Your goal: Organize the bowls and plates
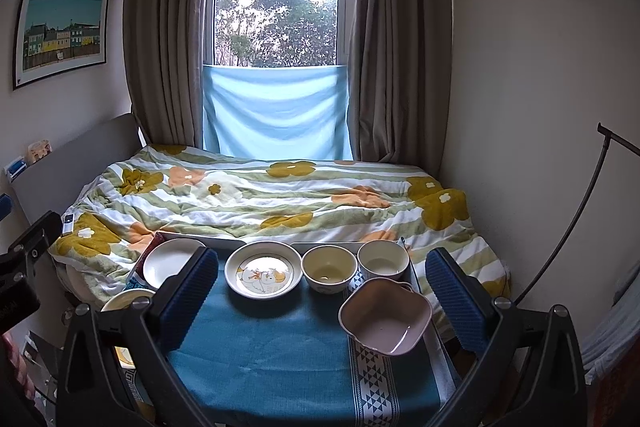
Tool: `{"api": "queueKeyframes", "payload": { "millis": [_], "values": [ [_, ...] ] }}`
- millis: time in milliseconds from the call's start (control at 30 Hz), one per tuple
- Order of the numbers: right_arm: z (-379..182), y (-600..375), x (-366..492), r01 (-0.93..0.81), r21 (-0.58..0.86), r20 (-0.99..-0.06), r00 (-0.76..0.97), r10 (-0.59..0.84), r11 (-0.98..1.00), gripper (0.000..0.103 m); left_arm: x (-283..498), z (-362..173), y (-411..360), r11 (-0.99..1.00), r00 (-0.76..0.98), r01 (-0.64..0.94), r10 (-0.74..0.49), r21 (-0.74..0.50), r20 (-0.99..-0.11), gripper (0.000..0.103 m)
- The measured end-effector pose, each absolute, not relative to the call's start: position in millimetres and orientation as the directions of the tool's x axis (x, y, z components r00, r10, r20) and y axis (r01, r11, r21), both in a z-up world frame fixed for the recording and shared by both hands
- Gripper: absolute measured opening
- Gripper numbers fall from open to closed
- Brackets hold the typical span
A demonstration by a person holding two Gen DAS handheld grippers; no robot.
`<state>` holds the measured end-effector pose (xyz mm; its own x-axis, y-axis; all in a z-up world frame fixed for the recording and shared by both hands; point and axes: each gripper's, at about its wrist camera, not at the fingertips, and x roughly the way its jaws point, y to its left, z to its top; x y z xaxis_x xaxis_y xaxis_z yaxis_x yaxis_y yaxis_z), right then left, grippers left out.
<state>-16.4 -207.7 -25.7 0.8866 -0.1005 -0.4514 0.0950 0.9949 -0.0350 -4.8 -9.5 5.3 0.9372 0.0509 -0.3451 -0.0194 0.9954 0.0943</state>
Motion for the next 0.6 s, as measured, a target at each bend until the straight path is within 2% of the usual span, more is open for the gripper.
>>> {"api": "queueKeyframes", "payload": {
  "millis": [600],
  "values": [
    [-24.4,-209.0,-16.5,0.088,-0.027,-0.455,0.886,-0.090,0.996,0.103,-7.4,7.2,-8.6,0.995,0.935,-0.024,0.055,0.094,-0.351,0.103]
  ]
}}
